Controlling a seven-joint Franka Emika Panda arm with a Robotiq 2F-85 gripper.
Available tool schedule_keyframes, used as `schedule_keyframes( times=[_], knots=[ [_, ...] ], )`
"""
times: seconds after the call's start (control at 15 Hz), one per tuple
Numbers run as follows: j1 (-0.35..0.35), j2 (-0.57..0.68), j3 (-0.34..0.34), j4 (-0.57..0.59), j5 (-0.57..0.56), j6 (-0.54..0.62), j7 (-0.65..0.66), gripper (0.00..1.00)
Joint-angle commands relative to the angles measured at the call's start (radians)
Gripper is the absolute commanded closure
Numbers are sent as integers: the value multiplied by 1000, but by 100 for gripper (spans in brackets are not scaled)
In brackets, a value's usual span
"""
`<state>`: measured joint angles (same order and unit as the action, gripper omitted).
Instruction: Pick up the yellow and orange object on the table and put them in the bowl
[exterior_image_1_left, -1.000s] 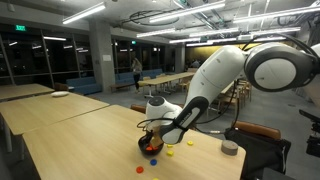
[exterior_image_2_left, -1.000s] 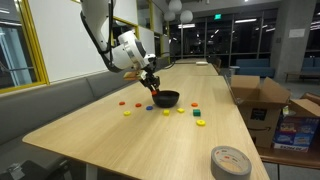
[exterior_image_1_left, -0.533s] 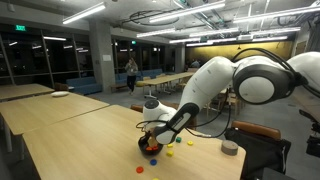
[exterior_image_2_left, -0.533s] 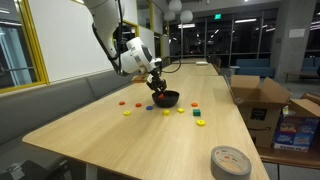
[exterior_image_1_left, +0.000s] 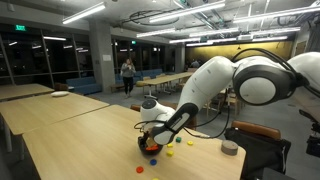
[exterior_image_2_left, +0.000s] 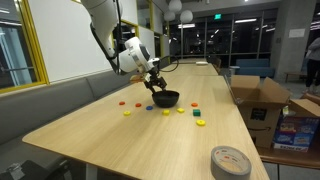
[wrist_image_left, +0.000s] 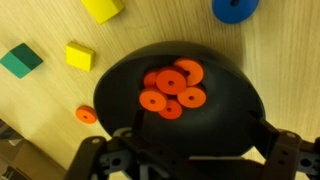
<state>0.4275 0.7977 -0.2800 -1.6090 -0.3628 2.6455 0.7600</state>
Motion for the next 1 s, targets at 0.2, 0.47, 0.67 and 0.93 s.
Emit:
schedule_keyframes(
  times=[0.2, 0.47, 0.67, 0.93],
  knots=[
    [23, -178, 66, -158, 7, -29, -41, 0],
    [2, -236, 155, -238, 35, -31, -69, 0],
    [-8, -244, 204, -267, 65, -41, -82, 0],
    [-6, -230, 226, -294, 92, -51, -80, 0]
  ],
)
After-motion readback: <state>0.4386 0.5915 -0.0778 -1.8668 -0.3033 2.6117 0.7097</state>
